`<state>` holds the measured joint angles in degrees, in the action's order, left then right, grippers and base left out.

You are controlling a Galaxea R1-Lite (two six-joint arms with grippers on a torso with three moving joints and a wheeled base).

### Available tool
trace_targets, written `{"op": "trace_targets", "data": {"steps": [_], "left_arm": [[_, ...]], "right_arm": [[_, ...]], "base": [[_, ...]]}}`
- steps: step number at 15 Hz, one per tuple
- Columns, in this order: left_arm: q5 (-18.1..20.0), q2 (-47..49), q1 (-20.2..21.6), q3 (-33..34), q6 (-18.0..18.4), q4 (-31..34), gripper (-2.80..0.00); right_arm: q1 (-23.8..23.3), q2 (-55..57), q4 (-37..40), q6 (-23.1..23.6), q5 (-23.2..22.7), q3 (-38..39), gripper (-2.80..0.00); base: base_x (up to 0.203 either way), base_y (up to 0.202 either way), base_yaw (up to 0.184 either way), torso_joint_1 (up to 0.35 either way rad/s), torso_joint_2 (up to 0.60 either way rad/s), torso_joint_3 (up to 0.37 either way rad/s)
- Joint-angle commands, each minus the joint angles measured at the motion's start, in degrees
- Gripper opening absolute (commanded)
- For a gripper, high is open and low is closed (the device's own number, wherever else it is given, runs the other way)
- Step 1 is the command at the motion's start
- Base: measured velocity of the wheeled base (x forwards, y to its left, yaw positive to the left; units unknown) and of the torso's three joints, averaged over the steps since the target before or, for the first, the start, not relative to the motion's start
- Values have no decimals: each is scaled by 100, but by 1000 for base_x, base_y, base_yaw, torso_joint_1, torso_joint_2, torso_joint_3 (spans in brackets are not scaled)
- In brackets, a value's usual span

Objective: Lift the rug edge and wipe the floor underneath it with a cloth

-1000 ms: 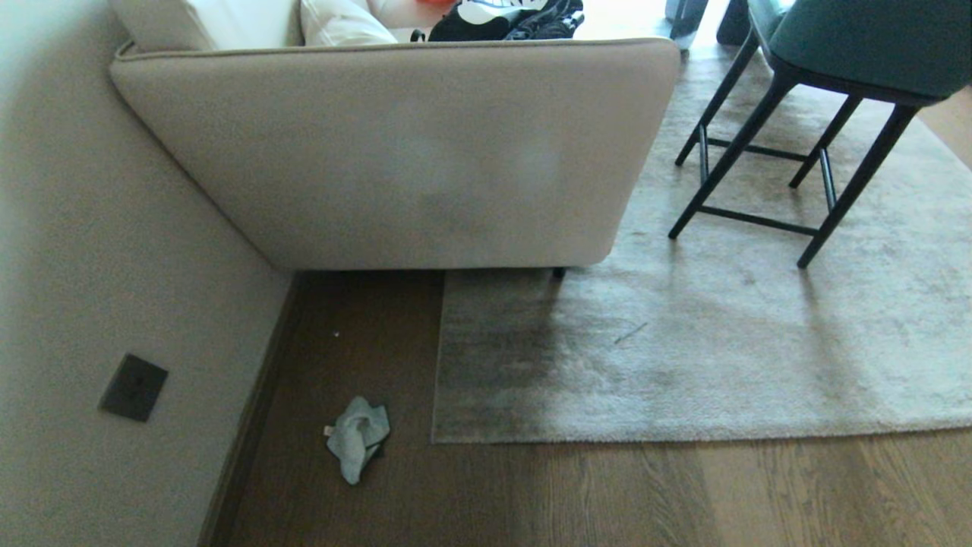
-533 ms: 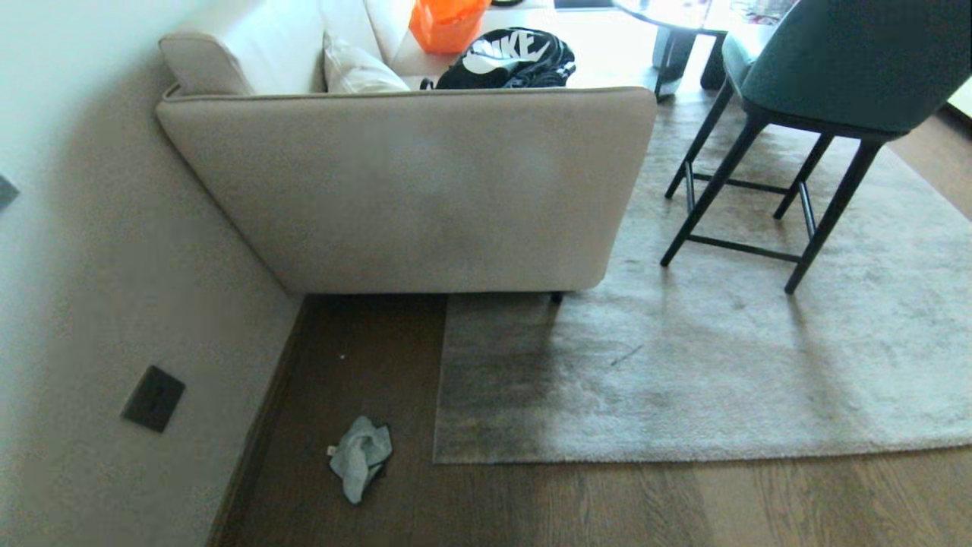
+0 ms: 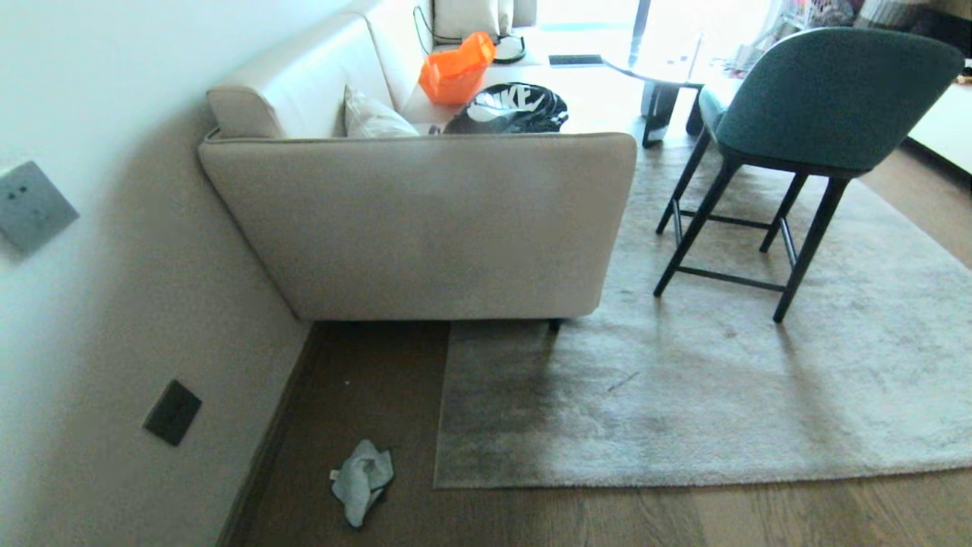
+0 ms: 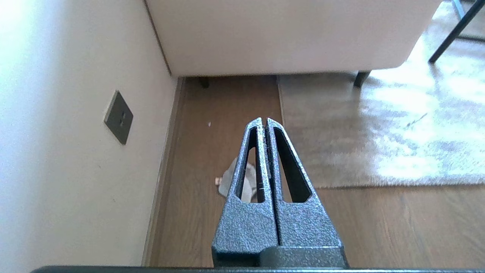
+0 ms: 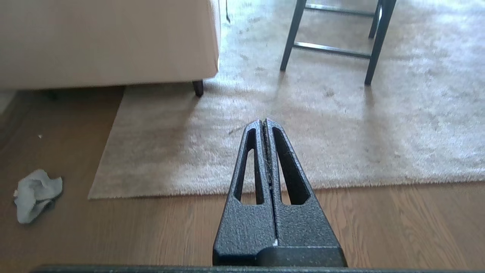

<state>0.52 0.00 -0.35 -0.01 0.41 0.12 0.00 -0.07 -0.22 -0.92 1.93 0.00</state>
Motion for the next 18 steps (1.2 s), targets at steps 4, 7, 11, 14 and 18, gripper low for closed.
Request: {"op": "trace_targets", "data": {"steps": [4,7,11,14,18], "left_arm": [[1,0,0,1,-6,-4,-280],[0,0,0,1,-215,-12,-280],[1,0,0,1,-226,-12,-280],[1,0,0,1,-218,-12,-280],[1,0,0,1,-226,-12,-280]], "right_arm": [[0,7,-4,-2,1,0,-280],[0,7,-4,-4,1,0,-280],[0,7,-4,-4,1,0,-280],[0,7,-4,-4,1,0,-280],[0,7,-4,-4,1,0,-280]], "base": [[0,0,0,3,3,199],[0,0,0,1,2,91],[0,0,0,0,0,0],[0,0,0,4,1,36],[0,0,0,3,3,35]]}}
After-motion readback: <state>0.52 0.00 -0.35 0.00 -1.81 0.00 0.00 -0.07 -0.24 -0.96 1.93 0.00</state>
